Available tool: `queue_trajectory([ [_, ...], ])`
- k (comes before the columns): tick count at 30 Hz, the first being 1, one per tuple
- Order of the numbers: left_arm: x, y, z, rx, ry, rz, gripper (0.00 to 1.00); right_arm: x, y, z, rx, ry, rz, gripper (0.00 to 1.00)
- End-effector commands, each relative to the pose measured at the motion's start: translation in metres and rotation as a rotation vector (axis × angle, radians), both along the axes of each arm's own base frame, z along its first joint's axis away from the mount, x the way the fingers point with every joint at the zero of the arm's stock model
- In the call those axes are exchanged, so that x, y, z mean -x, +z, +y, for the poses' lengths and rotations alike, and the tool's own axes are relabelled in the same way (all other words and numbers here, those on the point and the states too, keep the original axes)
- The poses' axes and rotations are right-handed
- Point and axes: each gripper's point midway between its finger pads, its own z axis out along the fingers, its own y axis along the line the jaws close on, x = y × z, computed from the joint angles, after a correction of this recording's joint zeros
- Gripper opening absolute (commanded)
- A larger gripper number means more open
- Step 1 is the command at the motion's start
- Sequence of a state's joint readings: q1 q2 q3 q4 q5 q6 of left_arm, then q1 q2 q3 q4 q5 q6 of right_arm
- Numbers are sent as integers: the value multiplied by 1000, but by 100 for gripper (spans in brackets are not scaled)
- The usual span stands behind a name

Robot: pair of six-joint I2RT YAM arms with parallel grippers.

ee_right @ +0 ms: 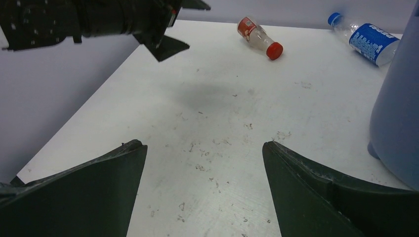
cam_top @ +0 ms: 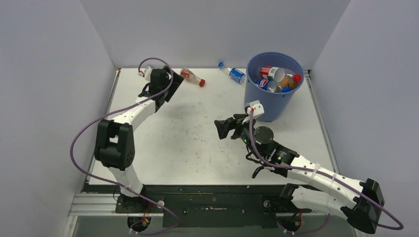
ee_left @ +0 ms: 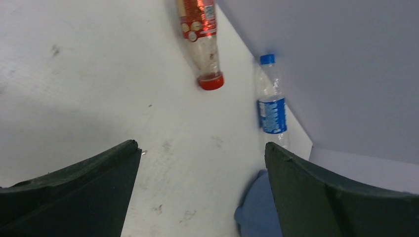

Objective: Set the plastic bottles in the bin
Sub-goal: Pick up the plastic bottle at the center of the board.

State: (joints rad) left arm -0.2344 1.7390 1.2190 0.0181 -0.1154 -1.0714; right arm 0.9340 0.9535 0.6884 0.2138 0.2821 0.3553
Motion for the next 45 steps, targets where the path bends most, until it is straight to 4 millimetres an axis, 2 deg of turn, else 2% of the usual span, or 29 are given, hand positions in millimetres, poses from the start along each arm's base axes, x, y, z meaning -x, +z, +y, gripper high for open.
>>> queue_trajectory([
  [1,-34,15,5,-31,158,88,96,4,-1,-3,-25,-10,8,90],
  [5,-53,-9,-8,8,181,122,96,8,-4,-5,-39,-5,16,90],
  [10,-77,-43,-25,-25,145,201,96,12,-5,-10,-42,-9,21,90],
  [20,-115,-66,-33,-93,148,211,96,14,0,-23,-62,-44,8,90],
  [25,-131,-79,-37,-59,152,196,96,14,-9,-22,-54,-46,26,90],
  [30,-148,-102,-50,-33,119,216,100,16,-16,-21,-44,-37,46,90],
  [31,-151,-108,-53,-25,112,218,94,17,-17,-21,-43,-36,48,90],
  [32,-154,-119,-54,-18,108,226,92,17,-18,-22,-43,-35,50,90],
  [36,-165,-139,-60,23,105,234,82,20,-16,-26,-52,-38,52,90],
  [40,-165,-158,-63,43,98,248,58,19,-16,-28,-46,-47,46,90],
  [45,-166,-156,-65,53,72,224,36,15,-23,-27,-18,-56,52,90],
])
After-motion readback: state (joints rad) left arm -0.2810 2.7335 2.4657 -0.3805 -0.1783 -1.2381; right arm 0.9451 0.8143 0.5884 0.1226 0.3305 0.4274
